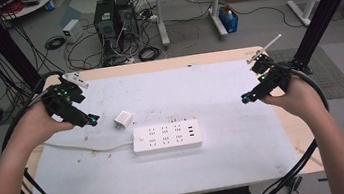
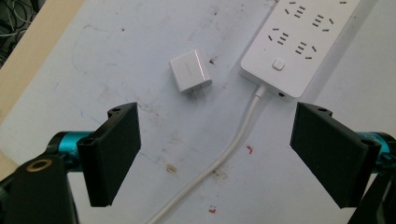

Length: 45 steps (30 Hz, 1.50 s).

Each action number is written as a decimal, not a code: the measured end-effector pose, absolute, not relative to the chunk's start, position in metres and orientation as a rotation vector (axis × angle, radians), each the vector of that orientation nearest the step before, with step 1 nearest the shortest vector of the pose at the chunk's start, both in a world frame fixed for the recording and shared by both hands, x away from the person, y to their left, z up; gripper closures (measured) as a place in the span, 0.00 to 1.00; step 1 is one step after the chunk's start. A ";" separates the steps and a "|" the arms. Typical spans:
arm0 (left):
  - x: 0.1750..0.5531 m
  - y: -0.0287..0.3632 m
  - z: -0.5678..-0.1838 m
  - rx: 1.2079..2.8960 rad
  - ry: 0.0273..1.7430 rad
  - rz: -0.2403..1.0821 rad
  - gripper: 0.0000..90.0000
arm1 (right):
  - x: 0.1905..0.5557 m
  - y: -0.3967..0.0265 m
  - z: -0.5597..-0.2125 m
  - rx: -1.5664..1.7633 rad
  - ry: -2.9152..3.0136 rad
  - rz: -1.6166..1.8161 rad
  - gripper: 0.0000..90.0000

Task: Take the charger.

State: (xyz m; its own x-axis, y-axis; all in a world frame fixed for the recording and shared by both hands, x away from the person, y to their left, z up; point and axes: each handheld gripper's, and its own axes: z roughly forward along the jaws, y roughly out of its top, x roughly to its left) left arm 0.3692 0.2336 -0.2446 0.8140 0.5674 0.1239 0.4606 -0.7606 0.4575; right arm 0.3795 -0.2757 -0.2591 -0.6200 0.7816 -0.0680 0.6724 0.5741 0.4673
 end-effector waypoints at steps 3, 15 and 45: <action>0.372 0.231 -0.247 2.577 0.778 0.342 0.18 | 0.379 -0.276 -0.258 1.210 2.538 0.594 0.13; 0.395 0.220 -0.260 2.587 0.824 0.300 0.18 | 0.387 -0.268 -0.262 1.217 2.549 0.589 0.13; 0.465 0.173 -0.369 2.638 1.198 0.140 0.18 | 0.389 -0.272 -0.274 1.227 2.561 0.611 0.13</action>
State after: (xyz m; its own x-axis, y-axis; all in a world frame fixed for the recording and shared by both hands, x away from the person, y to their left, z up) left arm 0.4645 0.1733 -0.3685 0.6594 0.7517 -0.0121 0.7287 -0.6351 0.2561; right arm 0.3891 -0.2719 -0.2735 -0.6199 0.7840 -0.0316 0.6852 0.5605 0.4650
